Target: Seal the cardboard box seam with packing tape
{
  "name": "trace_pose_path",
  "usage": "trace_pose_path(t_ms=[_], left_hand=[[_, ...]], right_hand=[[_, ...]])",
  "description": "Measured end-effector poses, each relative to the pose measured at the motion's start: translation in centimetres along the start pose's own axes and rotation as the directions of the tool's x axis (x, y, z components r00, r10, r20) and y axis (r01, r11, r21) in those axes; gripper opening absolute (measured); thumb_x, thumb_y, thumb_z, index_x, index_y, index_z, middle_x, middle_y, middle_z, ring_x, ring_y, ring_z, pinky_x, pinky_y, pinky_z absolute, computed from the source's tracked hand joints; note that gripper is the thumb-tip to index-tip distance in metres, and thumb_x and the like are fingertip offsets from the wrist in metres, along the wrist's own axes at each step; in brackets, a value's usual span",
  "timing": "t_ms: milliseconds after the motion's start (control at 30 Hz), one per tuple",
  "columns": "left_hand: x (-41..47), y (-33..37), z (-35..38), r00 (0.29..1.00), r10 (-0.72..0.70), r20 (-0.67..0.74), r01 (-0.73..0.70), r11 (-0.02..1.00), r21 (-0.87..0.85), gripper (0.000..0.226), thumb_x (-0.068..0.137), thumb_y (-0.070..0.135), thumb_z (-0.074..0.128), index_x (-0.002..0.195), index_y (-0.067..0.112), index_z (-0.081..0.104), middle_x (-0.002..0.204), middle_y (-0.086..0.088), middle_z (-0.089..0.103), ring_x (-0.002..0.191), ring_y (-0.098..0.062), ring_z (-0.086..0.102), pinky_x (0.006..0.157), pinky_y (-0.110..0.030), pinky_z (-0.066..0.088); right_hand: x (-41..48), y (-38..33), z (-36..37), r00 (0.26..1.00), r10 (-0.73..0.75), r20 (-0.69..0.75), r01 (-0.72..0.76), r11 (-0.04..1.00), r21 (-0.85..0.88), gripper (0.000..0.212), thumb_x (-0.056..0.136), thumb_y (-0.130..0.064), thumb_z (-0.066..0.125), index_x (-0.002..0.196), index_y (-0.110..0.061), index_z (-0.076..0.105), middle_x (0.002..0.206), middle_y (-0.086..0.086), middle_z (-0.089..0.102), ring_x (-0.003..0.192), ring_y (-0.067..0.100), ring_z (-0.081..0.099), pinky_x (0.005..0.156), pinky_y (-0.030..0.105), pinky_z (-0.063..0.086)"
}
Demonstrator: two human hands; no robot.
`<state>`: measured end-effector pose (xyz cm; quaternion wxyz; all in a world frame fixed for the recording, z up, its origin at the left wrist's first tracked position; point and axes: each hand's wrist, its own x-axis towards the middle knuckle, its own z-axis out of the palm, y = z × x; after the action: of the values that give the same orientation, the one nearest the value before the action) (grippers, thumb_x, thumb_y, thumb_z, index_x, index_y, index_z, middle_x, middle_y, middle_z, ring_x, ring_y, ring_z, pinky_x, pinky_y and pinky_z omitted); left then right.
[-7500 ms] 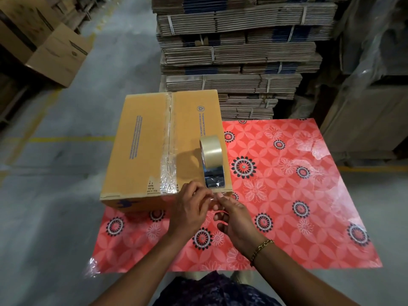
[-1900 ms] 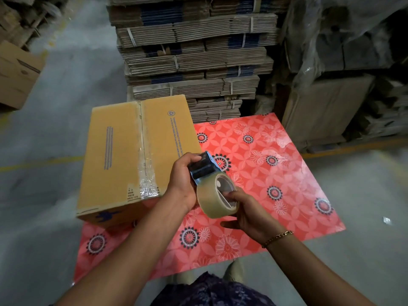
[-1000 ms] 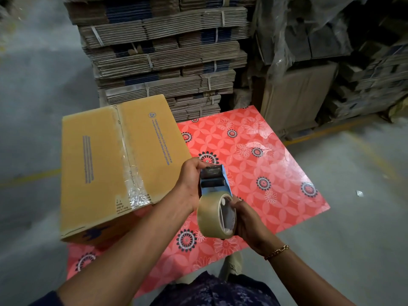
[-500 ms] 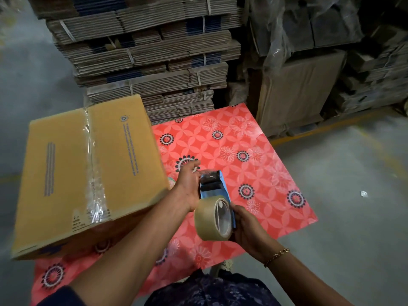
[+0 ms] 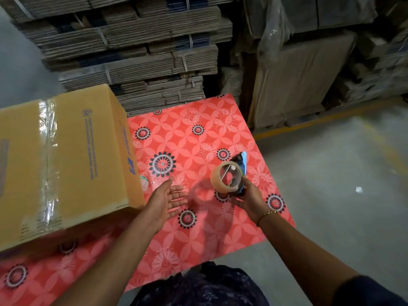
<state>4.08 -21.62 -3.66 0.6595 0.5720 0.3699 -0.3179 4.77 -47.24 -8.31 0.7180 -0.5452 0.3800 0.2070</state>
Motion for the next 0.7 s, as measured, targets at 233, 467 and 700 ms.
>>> trace_pose_path(t_ms=[233, 467, 700], left_hand=[[1.0, 0.3, 1.5, 0.999, 0.047, 0.012, -0.048, 0.993, 0.106, 0.045, 0.099, 0.053, 0.046, 0.108, 0.015, 0.068, 0.113, -0.007, 0.074, 0.093, -0.021, 0.069, 0.084, -0.037, 0.051], [1.0, 0.8, 2.1, 0.997, 0.076, 0.027, -0.079, 0.986, 0.145, 0.041, 0.098, 0.052, 0.048, 0.108, 0.016, 0.068, 0.107, -0.004, 0.073, 0.092, -0.019, 0.069, 0.081, -0.035, 0.051], [0.2, 1.4, 1.4, 0.991, 0.125, 0.039, -0.130, 0.974, 0.185, 0.041, 0.098, 0.051, 0.049, 0.109, 0.016, 0.067, 0.106, -0.002, 0.074, 0.093, -0.019, 0.068, 0.086, -0.038, 0.049]], right_hand=[[3.6, -3.5, 0.5, 1.000, -0.001, -0.018, -0.003, 0.980, -0.197, 0.026, 0.102, -0.030, 0.043, 0.097, -0.017, 0.065, 0.095, 0.011, 0.065, 0.078, 0.022, 0.065, 0.051, 0.029, 0.059], [5.3, -5.5, 1.2, 0.997, -0.077, 0.000, 0.066, 0.842, -0.536, 0.028, 0.102, -0.034, 0.043, 0.100, -0.014, 0.063, 0.101, 0.018, 0.068, 0.076, 0.032, 0.073, 0.042, 0.032, 0.056], [4.8, -6.7, 1.2, 0.968, -0.251, 0.009, 0.155, 0.568, -0.808, 0.038, 0.099, -0.035, 0.041, 0.105, -0.006, 0.065, 0.081, 0.020, 0.074, 0.068, 0.038, 0.075, 0.057, 0.052, 0.063]])
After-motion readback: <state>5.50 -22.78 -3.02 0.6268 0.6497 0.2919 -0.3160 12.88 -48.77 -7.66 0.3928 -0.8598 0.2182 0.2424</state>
